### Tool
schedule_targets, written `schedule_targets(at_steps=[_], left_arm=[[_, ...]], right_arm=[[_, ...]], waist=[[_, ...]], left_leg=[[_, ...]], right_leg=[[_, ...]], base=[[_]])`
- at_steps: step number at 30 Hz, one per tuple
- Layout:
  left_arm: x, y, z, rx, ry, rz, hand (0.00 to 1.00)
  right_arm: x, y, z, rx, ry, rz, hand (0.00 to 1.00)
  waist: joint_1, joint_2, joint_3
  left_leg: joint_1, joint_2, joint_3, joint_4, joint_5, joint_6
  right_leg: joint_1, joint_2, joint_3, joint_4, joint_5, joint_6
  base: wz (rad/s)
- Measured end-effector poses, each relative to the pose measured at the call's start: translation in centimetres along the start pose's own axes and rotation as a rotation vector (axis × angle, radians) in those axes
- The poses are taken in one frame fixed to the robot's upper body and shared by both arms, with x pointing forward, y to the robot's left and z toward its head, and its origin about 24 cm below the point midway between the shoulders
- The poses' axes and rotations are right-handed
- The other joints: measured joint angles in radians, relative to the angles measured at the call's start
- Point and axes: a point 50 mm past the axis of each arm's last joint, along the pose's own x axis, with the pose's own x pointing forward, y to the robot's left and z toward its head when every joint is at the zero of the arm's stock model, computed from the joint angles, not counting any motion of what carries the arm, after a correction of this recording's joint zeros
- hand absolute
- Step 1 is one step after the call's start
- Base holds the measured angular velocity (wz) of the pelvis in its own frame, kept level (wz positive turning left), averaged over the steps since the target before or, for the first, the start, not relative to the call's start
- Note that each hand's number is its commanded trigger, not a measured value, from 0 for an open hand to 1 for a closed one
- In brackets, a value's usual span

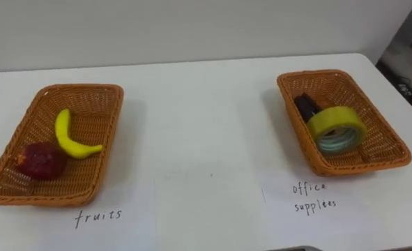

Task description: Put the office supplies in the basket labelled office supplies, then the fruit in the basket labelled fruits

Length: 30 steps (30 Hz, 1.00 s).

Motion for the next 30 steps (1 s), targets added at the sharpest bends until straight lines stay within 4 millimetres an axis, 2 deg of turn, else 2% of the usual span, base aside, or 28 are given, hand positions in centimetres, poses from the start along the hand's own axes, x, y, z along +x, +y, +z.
schedule_targets(at_steps=[7, 13, 20, 30], left_arm=[[0.1, -0.3, 0.8, 0.003, -0.018, -0.002, 0.00], [0.2, -0.3, 1.5, 0.003, -0.037, -0.002, 0.00], [0.1, -0.3, 1.3, 0.011, -0.035, -0.004, 0.00], [0.2, -0.3, 1.6, 0.029, -0.047, -0.006, 0.00]], right_arm=[[-0.1, 0.7, 0.2, -0.048, -0.016, 0.021, 0.00], [-0.1, 0.6, 0.1, -0.033, -0.010, 0.026, 0.00], [-0.1, 0.6, 0.1, -0.031, -0.010, 0.056, 0.00], [-0.1, 0.6, -0.1, -0.021, 0.000, 0.070, 0.00]], waist=[[0.011, -0.013, 0.0031], [0.014, -0.012, 0.0026], [0.016, -0.010, 0.0009], [0.010, -0.010, 0.0003]], left_leg=[[-0.001, -0.001, -0.013, 0.001, 0.000, 0.000], [-0.002, -0.001, -0.019, 0.003, 0.000, 0.000], [-0.009, -0.001, -0.030, 0.015, 0.000, 0.000], [-0.023, -0.007, -0.065, 0.027, 0.000, 0.000]], right_leg=[[0.003, -0.001, -0.004, -0.001, 0.000, 0.000], [0.001, -0.002, -0.010, 0.000, 0.000, 0.000], [0.004, -0.004, -0.017, 0.000, 0.000, 0.000], [0.018, -0.012, -0.058, -0.015, 0.000, 0.000]], base=[[0.04], [0.02], [0.04], [0.12]])
